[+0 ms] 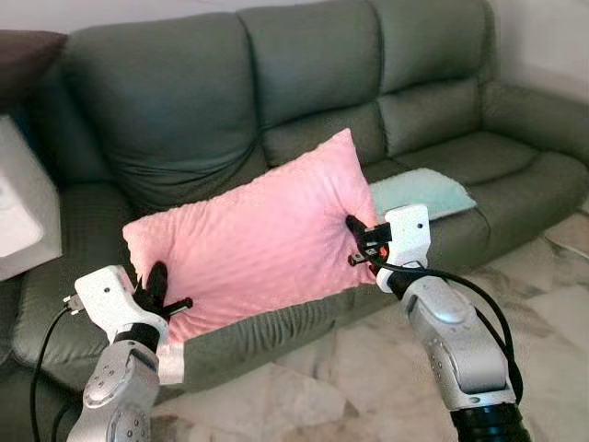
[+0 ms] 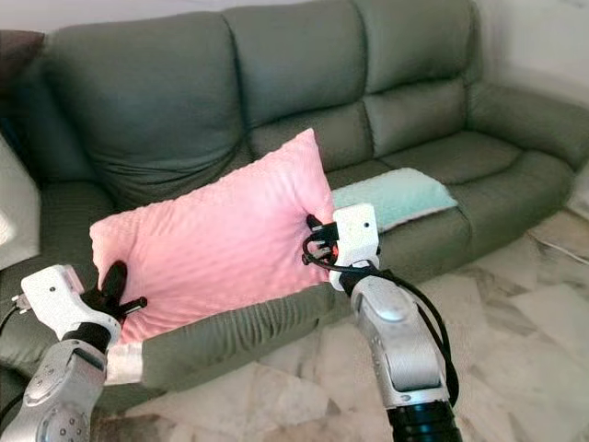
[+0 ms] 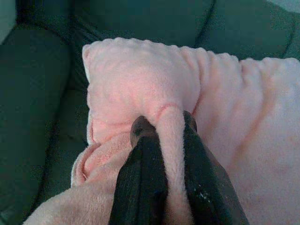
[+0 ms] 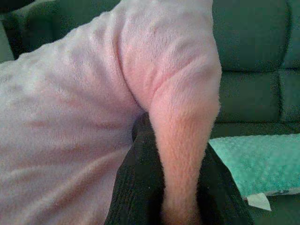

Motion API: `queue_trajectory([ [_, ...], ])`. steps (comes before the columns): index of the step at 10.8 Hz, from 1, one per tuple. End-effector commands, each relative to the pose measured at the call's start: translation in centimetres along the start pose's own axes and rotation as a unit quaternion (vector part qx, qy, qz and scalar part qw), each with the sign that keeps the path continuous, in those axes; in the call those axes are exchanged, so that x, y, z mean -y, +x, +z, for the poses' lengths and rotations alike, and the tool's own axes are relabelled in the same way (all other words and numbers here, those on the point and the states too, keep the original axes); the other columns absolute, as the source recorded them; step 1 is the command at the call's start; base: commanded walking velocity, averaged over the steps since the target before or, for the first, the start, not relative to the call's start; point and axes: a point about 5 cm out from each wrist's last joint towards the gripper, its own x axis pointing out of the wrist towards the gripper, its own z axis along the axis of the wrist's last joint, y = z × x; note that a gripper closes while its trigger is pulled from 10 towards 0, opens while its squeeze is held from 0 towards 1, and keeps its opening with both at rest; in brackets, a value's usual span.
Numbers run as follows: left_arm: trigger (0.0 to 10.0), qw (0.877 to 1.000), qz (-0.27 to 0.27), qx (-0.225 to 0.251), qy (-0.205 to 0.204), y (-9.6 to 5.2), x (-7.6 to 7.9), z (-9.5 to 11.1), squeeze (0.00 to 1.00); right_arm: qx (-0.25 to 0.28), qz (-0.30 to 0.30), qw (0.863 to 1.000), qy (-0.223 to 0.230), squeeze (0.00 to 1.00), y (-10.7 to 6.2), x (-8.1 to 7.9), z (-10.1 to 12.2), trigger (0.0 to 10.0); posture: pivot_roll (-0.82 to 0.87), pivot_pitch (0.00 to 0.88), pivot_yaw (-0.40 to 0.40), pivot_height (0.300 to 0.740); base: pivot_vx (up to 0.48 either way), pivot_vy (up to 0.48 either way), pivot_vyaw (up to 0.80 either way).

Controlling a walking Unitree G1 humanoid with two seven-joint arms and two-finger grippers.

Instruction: Move the pillow to the sofa

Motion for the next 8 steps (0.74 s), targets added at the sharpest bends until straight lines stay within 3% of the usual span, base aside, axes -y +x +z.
queue_trajectory([
  [1,10.0,0.999,0.023,0.016,0.019,0.0,-0.6,0.6,0.0,0.022,0.001,1.0,-0.015,0.0,0.1,0.1,1.0,10.0,-0.21,0.039,0.059,0.74,0.0,0.0,0.0],
  [2,10.0,0.999,0.036,0.015,0.032,0.0,-0.9,0.6,0.0,0.025,0.01,0.999,-0.04,0.0,0.1,-0.2,1.1,10.0,-0.21,0.038,0.059,0.74,0.0,0.0,0.7],
  [5,10.0,0.995,0.052,0.032,0.084,-0.4,-1.8,0.6,0.0,0.026,0.018,0.999,-0.034,0.0,0.6,-0.9,0.6,10.0,-0.18,0.03,0.061,0.74,0.0,0.0,0.8],
  [8,10.0,0.997,0.03,0.033,0.069,-0.5,-1.4,0.6,0.0,0.039,0.017,0.999,-0.024,0.0,1.0,-1.1,0.9,10.0,-0.18,0.026,0.061,0.74,0.0,0.0,0.0],
])
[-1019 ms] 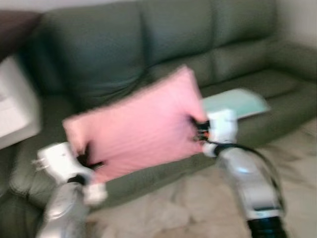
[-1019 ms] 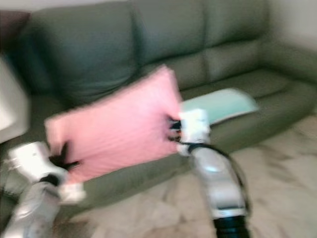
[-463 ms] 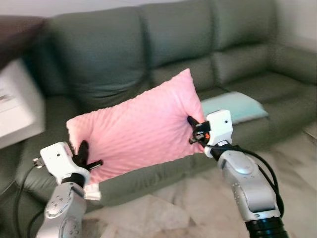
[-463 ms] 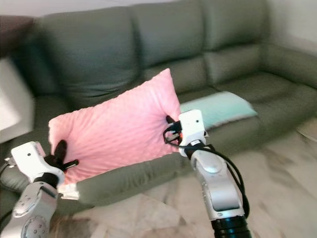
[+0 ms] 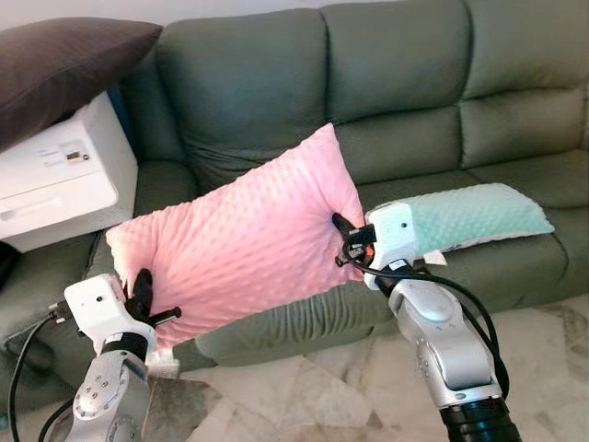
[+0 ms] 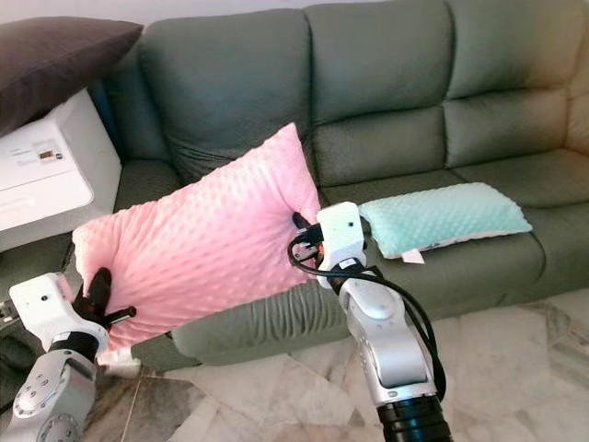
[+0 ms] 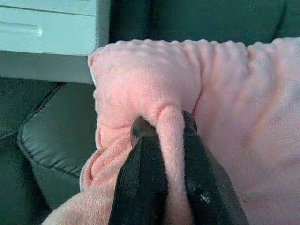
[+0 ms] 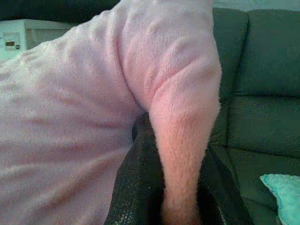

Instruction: Move the pillow to the sofa

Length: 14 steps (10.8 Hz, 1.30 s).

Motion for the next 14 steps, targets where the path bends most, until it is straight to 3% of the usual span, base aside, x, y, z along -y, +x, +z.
queue_trajectory([
  [1,10.0,1.0,0.0,0.015,0.009,0.17,-0.03,0.56,0.0,0.019,-0.01,1.0,-0.002,0.0,0.21,0.3,0.75,10.0,-0.18,0.025,0.064,0.74,0.0,0.0,0.0],
  [14,10.0,1.0,0.008,0.017,0.005,0.29,-0.39,0.44,0.0,0.018,-0.003,1.0,-0.011,0.0,-0.34,0.58,0.52,10.0,-0.2,0.024,0.065,0.74,0.414,0.0,0.0],
])
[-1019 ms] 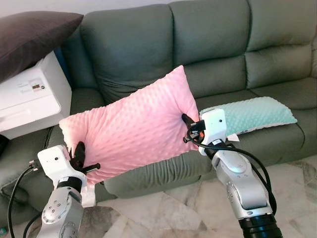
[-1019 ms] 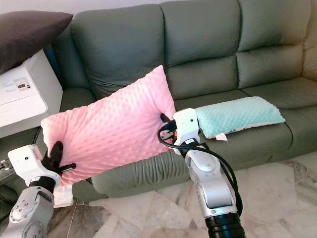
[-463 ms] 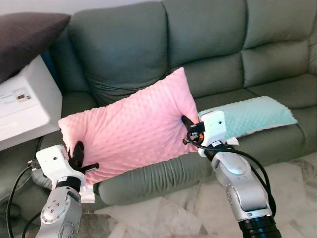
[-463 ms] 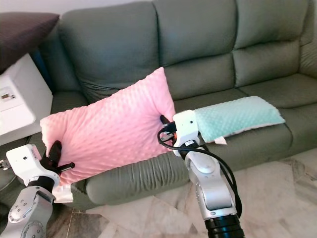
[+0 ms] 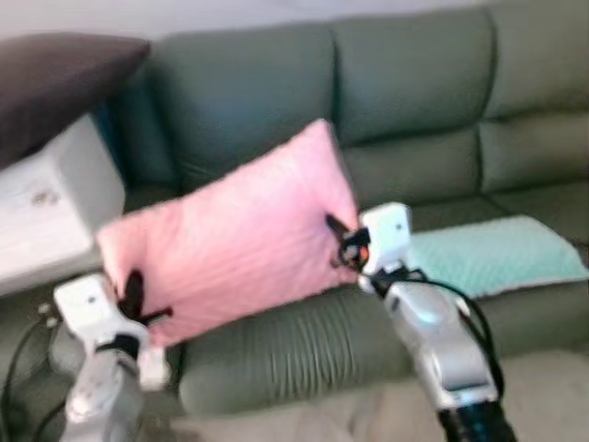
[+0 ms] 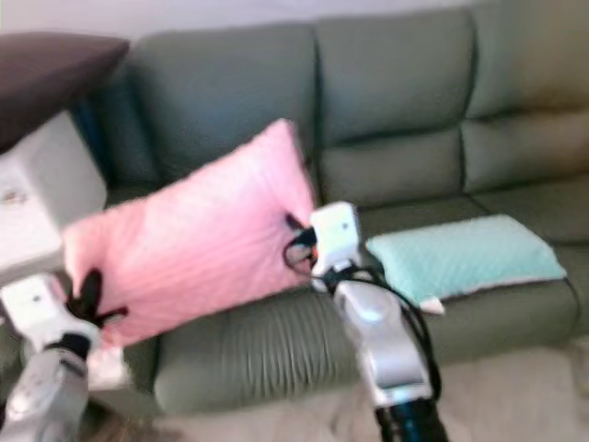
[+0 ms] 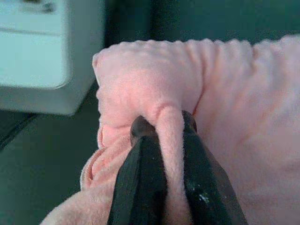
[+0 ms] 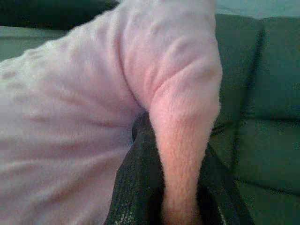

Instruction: Move the pillow to the sofa

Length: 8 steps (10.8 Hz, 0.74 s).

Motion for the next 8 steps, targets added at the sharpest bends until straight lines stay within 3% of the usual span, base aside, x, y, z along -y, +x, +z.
queue_trajectory([
  [1,10.0,1.0,0.008,0.006,0.002,0.17,0.15,0.38,0.0,0.011,-0.021,1.0,-0.005,0.0,-0.35,1.05,0.47,10.0,-0.2,0.025,0.064,0.74,0.334,0.0,0.0],
  [4,10.0,1.0,0.024,0.005,0.001,0.17,-0.27,0.3,0.0,0.006,-0.017,1.0,-0.011,0.0,-0.32,0.96,0.34,10.0,-0.19,0.029,0.063,0.74,0.0,0.0,0.0],
  [8,10.0,0.999,0.038,0.008,0.014,0.3,-0.8,0.44,0.0,0.011,-0.014,1.0,-0.01,0.0,-0.27,0.8,0.43,10.0,-0.19,0.028,0.068,0.74,0.0,0.0,0.7],
])
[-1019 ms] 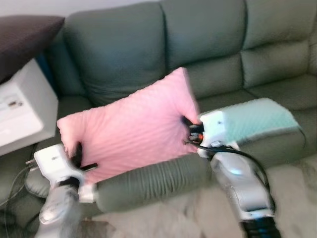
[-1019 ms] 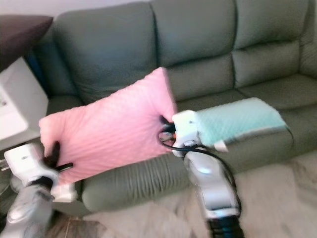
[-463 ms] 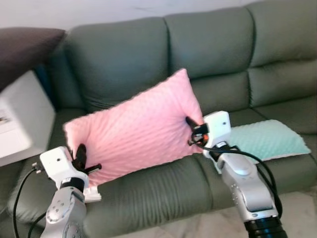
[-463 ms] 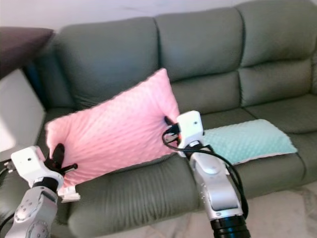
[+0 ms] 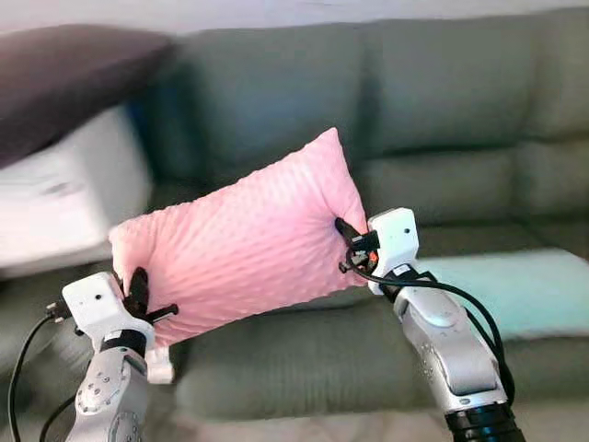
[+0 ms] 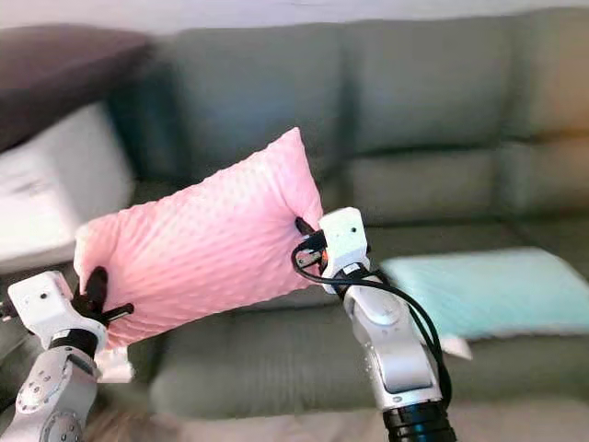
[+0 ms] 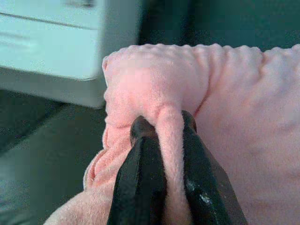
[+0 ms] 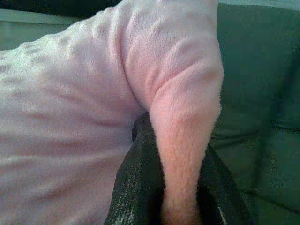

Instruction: Move the pillow to the sofa

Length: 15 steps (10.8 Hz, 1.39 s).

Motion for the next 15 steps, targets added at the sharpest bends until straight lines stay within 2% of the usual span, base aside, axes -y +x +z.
queue_trajectory([
  [1,10.0,1.0,0.02,0.007,0.013,0.17,-0.98,0.45,0.0,0.02,-0.007,1.0,-0.006,0.0,0.16,0.26,0.92,10.0,-0.19,0.029,0.068,0.74,0.0,0.0,0.71],
  [4,10.0,1.0,0.021,0.009,0.018,0.26,-1.04,0.57,0.0,0.024,-0.01,1.0,-0.007,0.0,0.31,0.28,1.03,10.0,-0.19,0.029,0.072,0.74,0.0,0.0,0.0],
  [13,10.0,0.999,0.024,0.01,0.029,0.35,-1.2,0.86,0.0,0.038,-0.011,0.999,-0.01,0.0,0.82,0.25,1.52,10.0,-0.19,0.044,0.083,0.74,0.0,0.0,0.78],
  [15,10.0,0.999,0.02,0.006,0.027,0.53,-1.1,0.76,0.0,0.041,-0.021,0.999,0.0,0.0,1.16,0.5,1.65,10.0,-0.19,0.048,0.085,0.74,0.0,0.0,0.0],
])
